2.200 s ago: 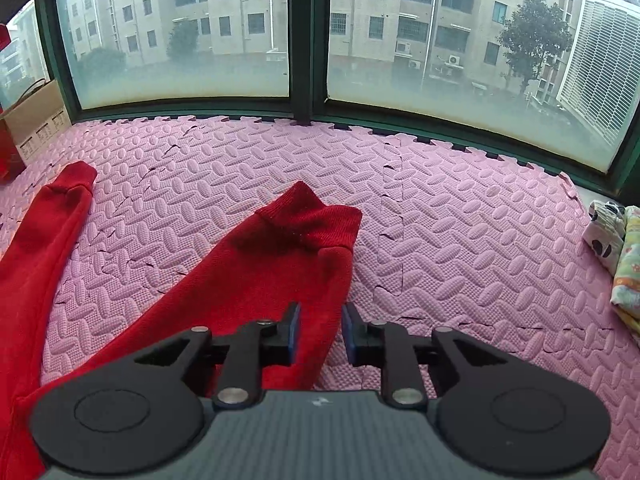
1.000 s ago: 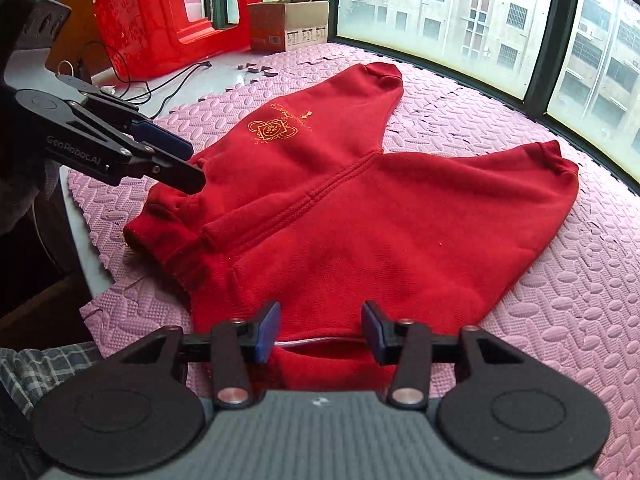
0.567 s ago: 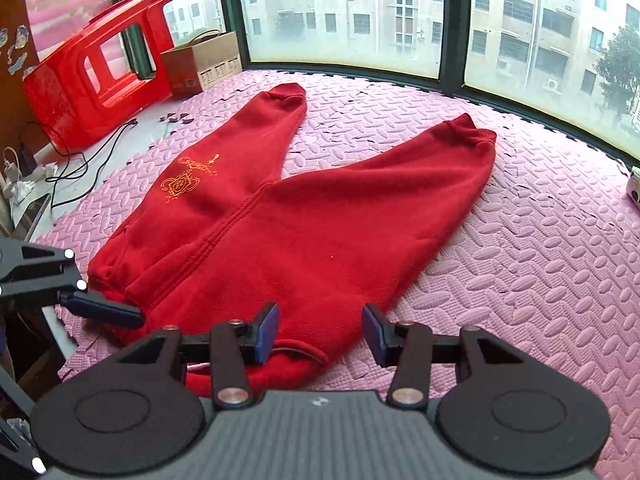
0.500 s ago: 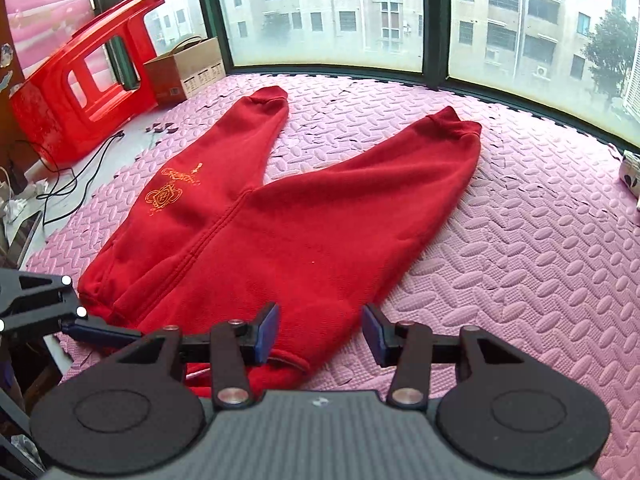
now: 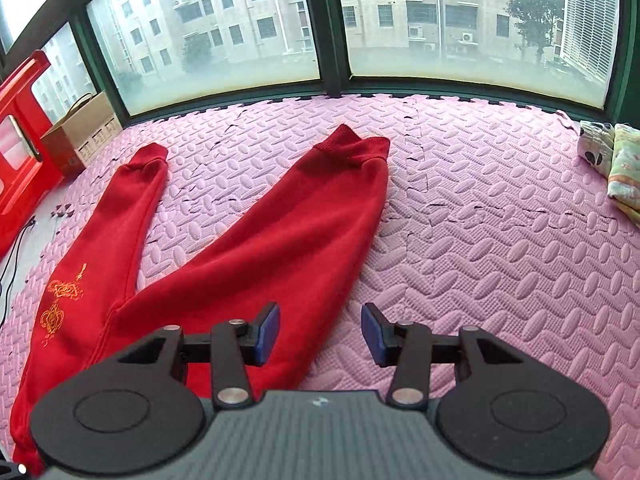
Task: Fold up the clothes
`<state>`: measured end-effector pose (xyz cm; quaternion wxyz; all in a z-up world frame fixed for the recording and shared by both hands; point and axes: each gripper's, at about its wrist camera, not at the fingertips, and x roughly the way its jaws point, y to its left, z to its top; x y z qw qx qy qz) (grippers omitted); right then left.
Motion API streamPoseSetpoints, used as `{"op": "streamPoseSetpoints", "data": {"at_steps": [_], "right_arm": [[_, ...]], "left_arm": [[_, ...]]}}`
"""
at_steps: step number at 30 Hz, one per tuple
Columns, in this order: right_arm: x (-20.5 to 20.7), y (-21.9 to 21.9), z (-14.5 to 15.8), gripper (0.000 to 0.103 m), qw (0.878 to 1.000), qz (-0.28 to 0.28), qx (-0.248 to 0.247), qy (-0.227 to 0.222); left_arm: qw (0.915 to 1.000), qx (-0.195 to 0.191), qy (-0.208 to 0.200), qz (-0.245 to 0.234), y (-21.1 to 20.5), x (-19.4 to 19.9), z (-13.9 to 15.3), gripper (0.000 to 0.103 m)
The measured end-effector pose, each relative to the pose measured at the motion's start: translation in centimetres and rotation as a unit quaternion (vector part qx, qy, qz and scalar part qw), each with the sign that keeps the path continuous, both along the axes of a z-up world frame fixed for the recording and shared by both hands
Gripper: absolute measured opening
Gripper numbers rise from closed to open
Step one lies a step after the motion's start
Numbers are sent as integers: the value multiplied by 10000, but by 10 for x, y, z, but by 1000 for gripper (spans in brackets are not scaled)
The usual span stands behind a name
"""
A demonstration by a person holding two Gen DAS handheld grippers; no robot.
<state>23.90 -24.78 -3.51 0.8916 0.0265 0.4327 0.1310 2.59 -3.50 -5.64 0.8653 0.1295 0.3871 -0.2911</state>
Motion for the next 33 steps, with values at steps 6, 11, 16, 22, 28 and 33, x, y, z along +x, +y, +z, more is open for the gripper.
{"op": "streamPoseSetpoints", "data": {"at_steps": [6, 11, 16, 22, 28, 33], "right_arm": [[66, -10, -18, 45, 9979, -620, 125, 106], [111, -16, -38, 44, 9929, -1073, 410, 304], [125, -11, -42, 37, 9932, -1072, 367, 249], [132, -3, -33, 8, 9923, -1180, 315, 223], [137, 25, 1, 7, 9935, -1062, 396, 55], [148, 70, 34, 7, 9936, -915, 645, -140]], "left_arm": [[9977, -615, 234, 172, 19, 11, 16, 20], [9933, -1051, 336, 334, 35, 19, 28, 20], [9882, -1414, 292, 516, 52, 24, 37, 19], [9801, -1803, 324, 763, 70, 21, 40, 18], [9693, -2190, 306, 1078, 95, 9, 44, 16], [9603, -2386, 218, 1431, 120, -5, 48, 15]]}}
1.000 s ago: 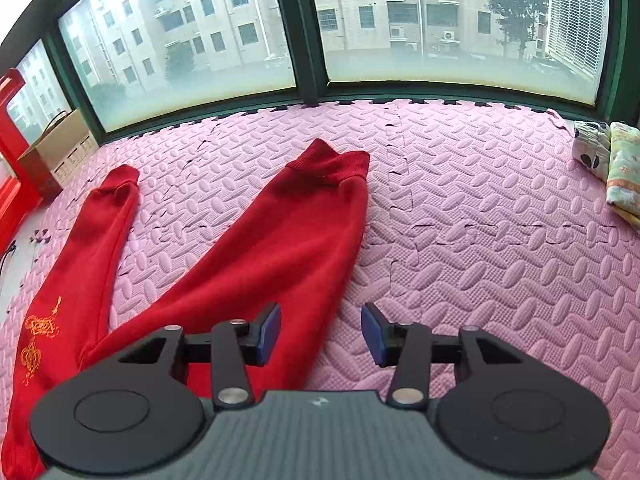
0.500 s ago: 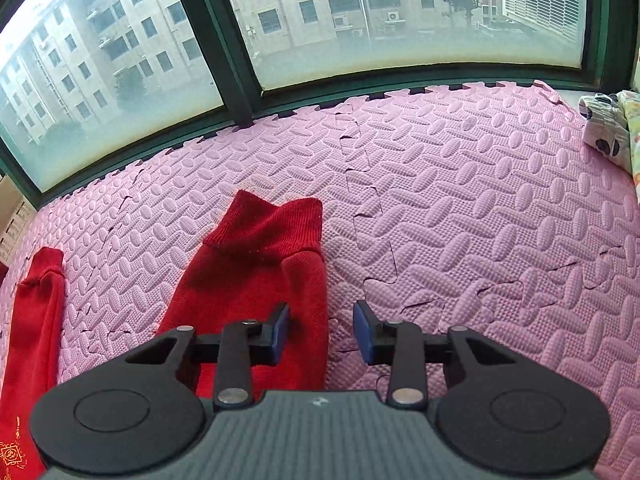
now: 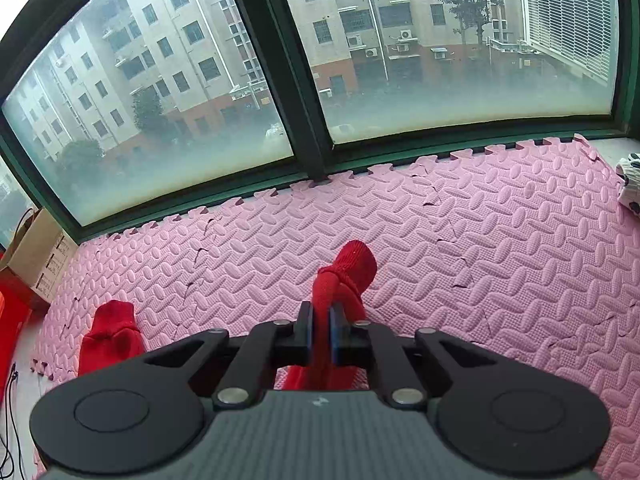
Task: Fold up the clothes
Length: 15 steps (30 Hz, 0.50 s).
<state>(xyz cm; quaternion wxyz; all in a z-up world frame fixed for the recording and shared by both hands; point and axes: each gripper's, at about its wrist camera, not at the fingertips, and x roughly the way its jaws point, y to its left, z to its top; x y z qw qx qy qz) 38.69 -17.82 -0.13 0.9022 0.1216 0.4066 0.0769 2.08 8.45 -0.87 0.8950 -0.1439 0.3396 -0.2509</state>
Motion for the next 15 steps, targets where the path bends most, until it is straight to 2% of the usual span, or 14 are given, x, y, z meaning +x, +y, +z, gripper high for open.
{"op": "streamPoseSetpoints", "data": {"at_steps": [7, 15], "right_arm": [[9, 87, 17, 7, 9988, 442, 26, -227], [10, 200, 0, 7, 9951, 937, -141, -266]], "left_arm": [[9970, -417, 74, 641, 45, -18, -5, 14], [9900, -730, 313, 1169, 83, -33, -20, 12]]}}
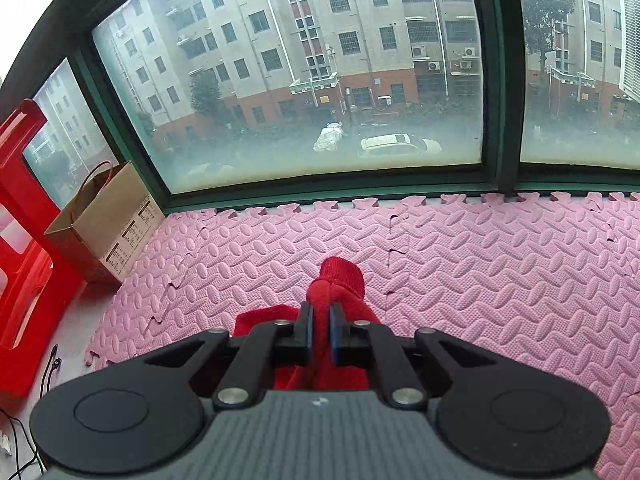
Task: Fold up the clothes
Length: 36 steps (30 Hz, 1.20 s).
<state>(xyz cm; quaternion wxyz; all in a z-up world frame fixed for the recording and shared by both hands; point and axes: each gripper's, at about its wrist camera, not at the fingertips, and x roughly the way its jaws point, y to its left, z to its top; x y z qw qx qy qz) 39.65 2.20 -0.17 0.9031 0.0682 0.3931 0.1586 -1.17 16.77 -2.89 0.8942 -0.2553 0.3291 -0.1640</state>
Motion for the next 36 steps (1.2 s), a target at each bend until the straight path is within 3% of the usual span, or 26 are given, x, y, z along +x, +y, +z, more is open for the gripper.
{"op": "streamPoseSetpoints", "data": {"at_steps": [8, 11, 15, 21, 28, 32, 34, 36], "right_arm": [[-10, 82, -31, 7, 9957, 895, -187, 164], [-9, 84, -40, 10, 9926, 1141, 117, 408], [-12, 70, -26, 12, 9901, 1276, 427, 398], [-21, 53, -10, 14, 9859, 1641, -138, 295], [-54, 64, -28, 14, 9650, 2404, -803, 672], [-77, 57, -23, 15, 9544, 2719, -1039, 657], [-85, 51, -21, 16, 9516, 2791, -1101, 668], [-99, 36, -18, 17, 9479, 2882, -1156, 714]], "left_arm": [[9991, -148, 331, 228, 18, -15, -18, 12], [9990, -127, 363, 234, 18, -18, -21, 12], [9989, -137, 375, 231, 17, -18, -23, 13], [9993, -50, 355, 134, 17, -16, -22, 14], [9991, 69, 377, 158, 16, -16, -19, 17], [9990, 165, 374, 199, 17, -17, -15, 19], [9989, 193, 361, 231, 19, -18, -12, 22], [9988, 242, 327, 273, 21, -19, -7, 36]]}}
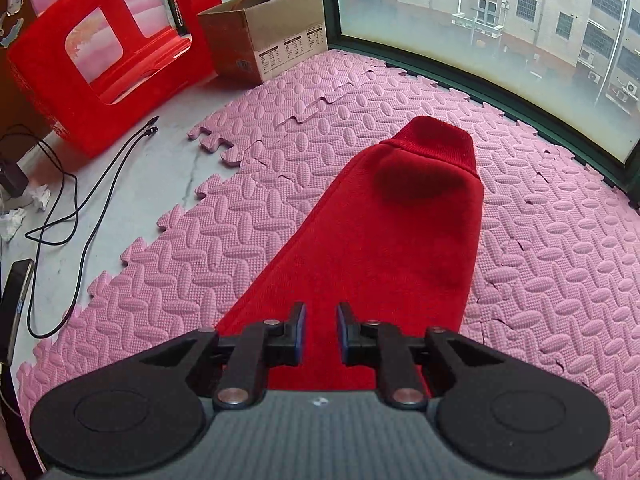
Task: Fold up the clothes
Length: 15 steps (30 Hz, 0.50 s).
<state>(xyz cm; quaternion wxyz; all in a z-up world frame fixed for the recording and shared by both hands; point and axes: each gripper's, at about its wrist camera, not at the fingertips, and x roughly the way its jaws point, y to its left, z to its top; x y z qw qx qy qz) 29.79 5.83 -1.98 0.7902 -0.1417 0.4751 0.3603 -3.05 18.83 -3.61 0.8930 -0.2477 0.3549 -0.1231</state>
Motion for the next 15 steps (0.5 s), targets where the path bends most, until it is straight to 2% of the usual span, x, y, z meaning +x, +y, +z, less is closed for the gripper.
{"op": "streamPoseSetpoints", "data": {"at_steps": [2, 6, 10, 15], "right_arm": [[-16, -14, 0, 20, 9999, 94, -30, 18], [-46, -38, -2, 21, 9997, 247, -69, -1], [-90, -63, 2, 24, 9983, 499, 311, 18], [-118, -94, 14, 31, 9955, 640, 697, 12]], "left_arm": [[9999, 93, -118, 48, 2, 0, 8, 37], [9992, 163, -333, 167, 3, 9, 25, 39], [9974, 400, -574, 168, -5, 32, 43, 39], [9957, 627, -678, 84, -17, 75, 55, 39]]}}
